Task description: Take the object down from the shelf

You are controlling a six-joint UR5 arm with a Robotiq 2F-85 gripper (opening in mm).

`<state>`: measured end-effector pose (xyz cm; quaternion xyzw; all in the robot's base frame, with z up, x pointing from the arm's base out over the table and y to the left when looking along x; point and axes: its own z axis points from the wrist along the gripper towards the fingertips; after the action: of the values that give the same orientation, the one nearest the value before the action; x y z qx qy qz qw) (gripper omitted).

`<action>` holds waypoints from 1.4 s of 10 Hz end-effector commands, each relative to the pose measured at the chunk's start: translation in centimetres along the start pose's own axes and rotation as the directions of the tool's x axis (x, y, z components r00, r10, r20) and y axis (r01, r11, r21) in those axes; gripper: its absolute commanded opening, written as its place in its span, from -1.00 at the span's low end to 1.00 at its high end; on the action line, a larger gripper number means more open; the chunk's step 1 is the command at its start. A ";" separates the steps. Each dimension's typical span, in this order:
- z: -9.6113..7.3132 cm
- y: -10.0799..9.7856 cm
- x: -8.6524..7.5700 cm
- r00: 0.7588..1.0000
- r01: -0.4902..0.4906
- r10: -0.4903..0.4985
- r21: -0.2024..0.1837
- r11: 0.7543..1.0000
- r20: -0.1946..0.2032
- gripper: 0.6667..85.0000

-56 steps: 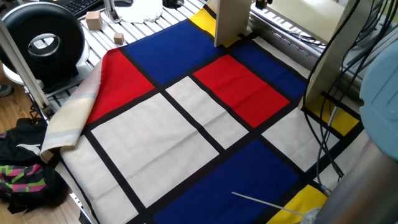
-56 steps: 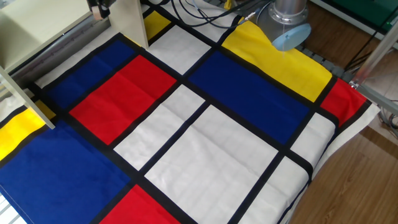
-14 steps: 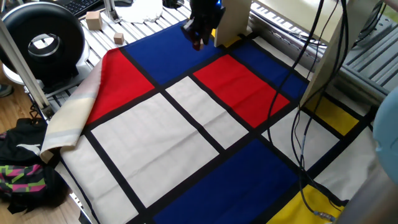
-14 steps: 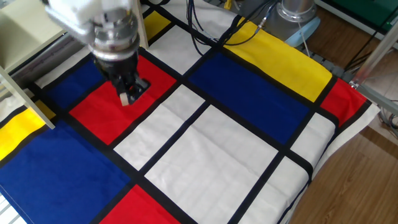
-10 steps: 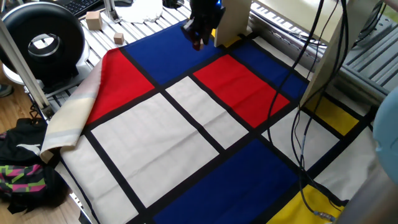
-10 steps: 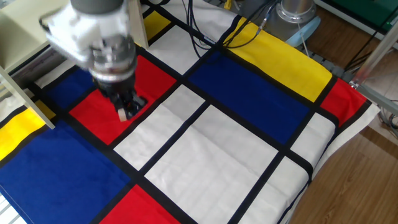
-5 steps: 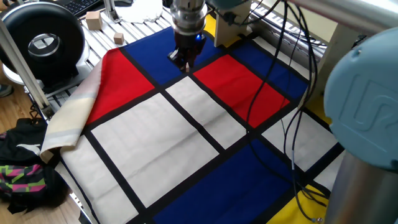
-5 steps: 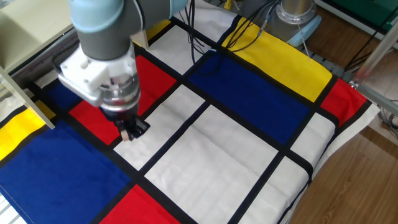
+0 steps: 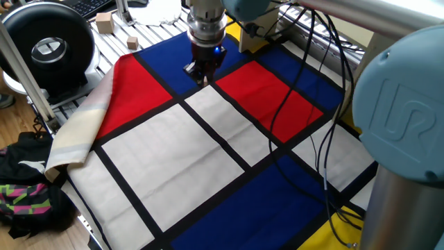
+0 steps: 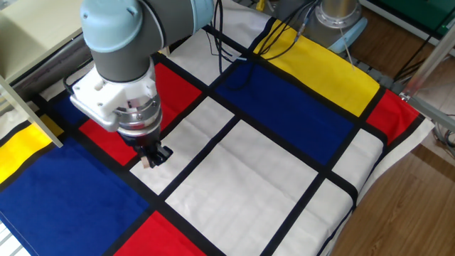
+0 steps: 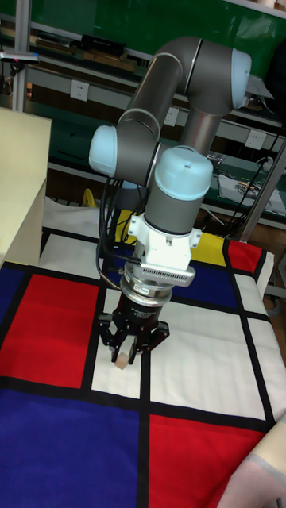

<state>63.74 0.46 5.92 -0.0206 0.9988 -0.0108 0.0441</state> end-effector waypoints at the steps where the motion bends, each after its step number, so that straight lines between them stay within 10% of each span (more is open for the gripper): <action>1: 0.0 -1.5 -0.2 1.000 -0.019 0.019 0.037 0.999 -0.001 -0.04; 8: -0.2 -1.5 0.3 0.999 -0.050 0.050 -0.001 0.999 -0.006 0.30; 14: -1.2 -2.2 1.6 0.989 -0.123 0.123 0.013 0.992 -0.078 -0.04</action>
<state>62.69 -1.85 6.59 0.0201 0.9993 -0.0226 0.0211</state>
